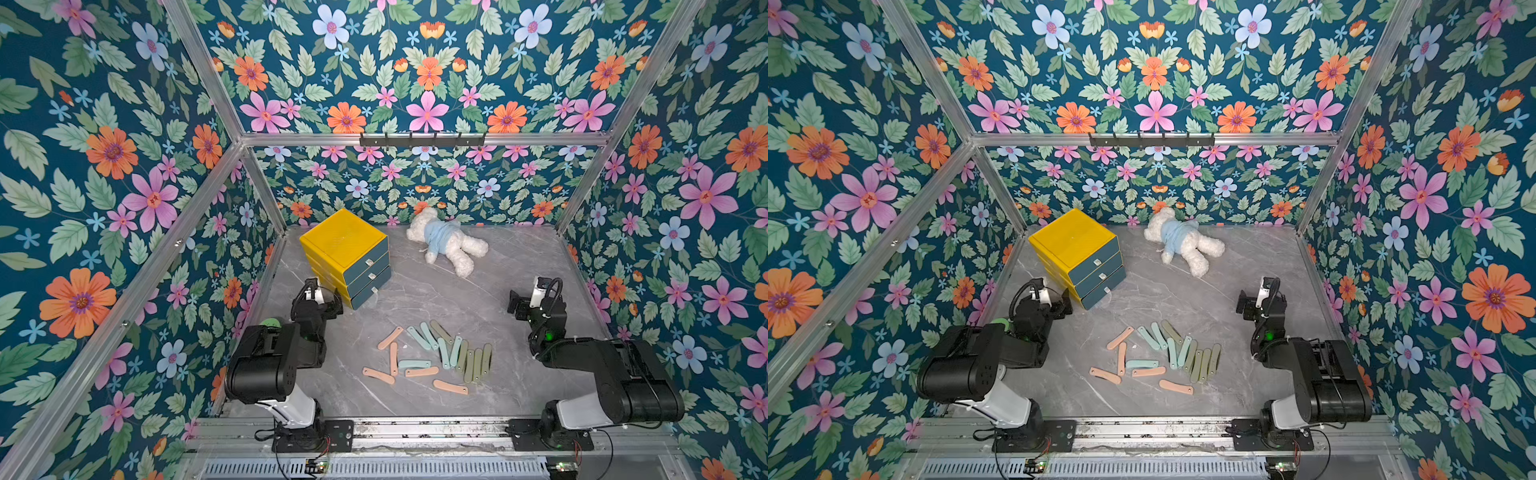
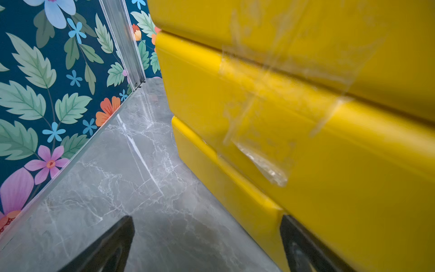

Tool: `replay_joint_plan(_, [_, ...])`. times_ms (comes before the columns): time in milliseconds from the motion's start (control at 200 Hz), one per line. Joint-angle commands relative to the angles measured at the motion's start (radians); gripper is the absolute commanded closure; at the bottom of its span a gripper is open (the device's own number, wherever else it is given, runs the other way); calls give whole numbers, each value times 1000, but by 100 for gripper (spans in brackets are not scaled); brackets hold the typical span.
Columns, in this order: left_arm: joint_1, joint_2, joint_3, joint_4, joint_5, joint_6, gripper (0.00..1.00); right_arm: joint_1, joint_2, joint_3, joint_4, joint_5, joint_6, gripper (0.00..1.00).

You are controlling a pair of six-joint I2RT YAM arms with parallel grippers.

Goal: Place the fruit knives into the drawer by color
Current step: Open the drawer in the storage box.

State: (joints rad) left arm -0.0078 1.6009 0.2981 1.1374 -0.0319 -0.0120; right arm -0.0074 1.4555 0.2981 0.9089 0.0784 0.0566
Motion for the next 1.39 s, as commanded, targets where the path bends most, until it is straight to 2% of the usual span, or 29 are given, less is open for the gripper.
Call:
replay_joint_plan(0, [-1,-1,1,53,-8,11,1,-1,-1,0,27,-8,-6,1])
replay_joint_plan(1245, [-3,0,1,53,-11,10,1,-14,-3,11,0,-32,6,1])
replay_joint_plan(1315, [-5,-7,-1,61,-68,0,1,-10,-7,9,17,-3,3,1])
replay_joint_plan(1390, [-10,-72,3,-1,-119,-9,1,3,-105,45,-137,6,-5,1])
